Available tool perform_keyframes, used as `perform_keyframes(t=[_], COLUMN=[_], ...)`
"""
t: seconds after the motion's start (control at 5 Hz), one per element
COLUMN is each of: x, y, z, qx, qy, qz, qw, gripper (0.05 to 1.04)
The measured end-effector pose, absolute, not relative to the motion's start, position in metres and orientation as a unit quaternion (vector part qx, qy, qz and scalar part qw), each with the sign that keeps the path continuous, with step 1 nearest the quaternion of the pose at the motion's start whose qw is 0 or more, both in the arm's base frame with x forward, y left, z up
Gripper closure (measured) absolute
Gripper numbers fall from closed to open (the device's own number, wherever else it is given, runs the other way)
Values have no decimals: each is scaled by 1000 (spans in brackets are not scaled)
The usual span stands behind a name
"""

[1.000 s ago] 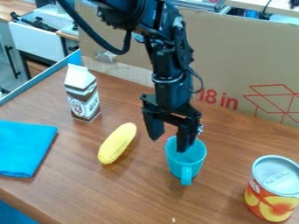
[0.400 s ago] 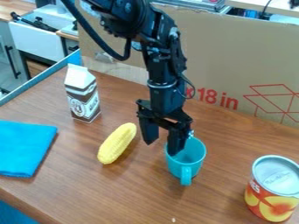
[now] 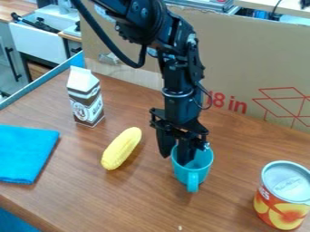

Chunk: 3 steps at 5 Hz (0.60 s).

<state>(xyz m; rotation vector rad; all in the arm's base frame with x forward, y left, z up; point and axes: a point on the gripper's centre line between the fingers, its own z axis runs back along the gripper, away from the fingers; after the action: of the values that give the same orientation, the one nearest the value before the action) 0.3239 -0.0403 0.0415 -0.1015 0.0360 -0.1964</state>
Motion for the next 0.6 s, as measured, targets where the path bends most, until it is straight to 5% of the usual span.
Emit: perform_keyframes(t=[0.2, 0.4, 0.6], x=[322, 314, 296], y=[-42, -47, -51], z=[40, 61, 94], qx=[-48, -41, -37], qy=[19, 10, -10], qz=[-97, -113, -128], qw=[994, 993, 991], gripper=[849, 970, 985])
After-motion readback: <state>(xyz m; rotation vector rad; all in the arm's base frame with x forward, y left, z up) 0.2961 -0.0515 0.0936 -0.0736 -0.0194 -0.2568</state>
